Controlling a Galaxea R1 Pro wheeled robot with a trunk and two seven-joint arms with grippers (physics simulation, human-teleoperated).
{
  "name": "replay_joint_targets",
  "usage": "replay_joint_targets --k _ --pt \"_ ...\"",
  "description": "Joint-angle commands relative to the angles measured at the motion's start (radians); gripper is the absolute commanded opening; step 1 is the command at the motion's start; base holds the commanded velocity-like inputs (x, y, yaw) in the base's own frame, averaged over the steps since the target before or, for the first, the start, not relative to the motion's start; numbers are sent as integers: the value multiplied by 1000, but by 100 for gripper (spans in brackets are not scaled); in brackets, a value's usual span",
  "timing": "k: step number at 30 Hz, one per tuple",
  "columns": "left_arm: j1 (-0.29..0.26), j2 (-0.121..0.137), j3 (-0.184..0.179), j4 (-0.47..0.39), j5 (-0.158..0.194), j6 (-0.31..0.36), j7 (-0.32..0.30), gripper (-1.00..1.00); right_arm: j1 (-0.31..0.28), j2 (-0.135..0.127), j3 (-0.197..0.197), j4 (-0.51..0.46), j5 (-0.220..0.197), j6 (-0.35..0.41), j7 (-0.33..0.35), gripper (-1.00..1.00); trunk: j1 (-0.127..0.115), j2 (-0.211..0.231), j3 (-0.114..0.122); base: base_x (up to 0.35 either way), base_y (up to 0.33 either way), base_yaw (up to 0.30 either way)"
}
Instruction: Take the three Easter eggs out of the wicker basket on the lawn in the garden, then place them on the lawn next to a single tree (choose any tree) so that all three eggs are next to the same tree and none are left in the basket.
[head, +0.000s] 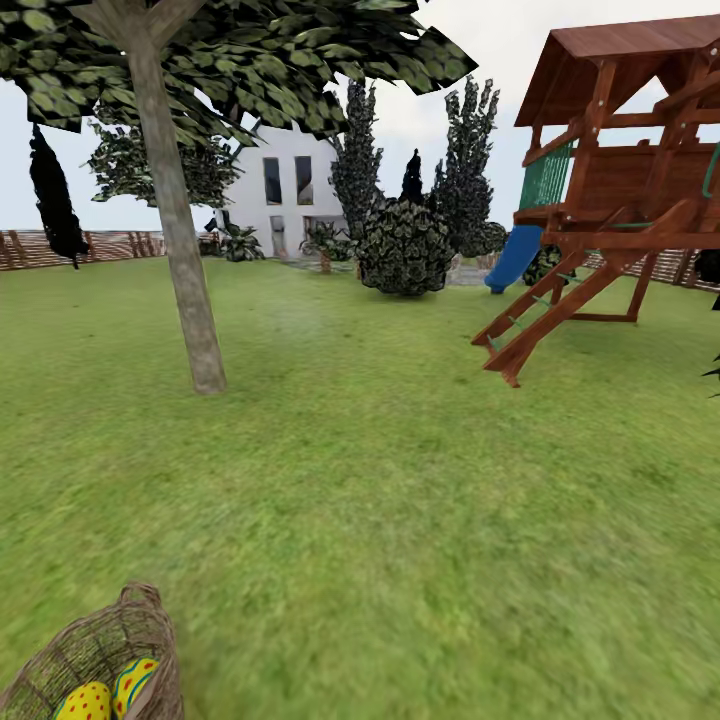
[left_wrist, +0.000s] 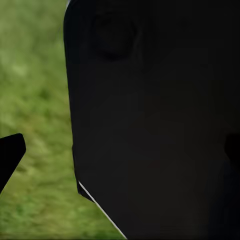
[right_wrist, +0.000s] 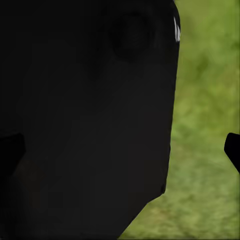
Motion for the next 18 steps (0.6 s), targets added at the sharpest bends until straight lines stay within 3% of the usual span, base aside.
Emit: replay_joint_targets --k 1,6,14,15,18 --pt "0 0 0 0 0 0 0 100 0 0 0 0 0 0 0 100 0 0 0 0 0 0" --pt "-7 -21 14 -28 7 3 -6 100 -29 -2 2 -16 -3 1 8 100 0 0 0 0 0 0" --pt "-7 -17 37 -73 14 0 -4 100 -75 -1 8 -38 5 -44 5 100 0 0 0 0 0 0" --pt "-7 -17 37 -95 14 0 -4 100 -83 -1 8 -38 5 -176 5 100 0 0 0 0 0 0" --pt "-6 -17 37 -95 14 0 -4 100 -83 0 9 -37 5 -175 6 100 0 0 0 0 0 0"
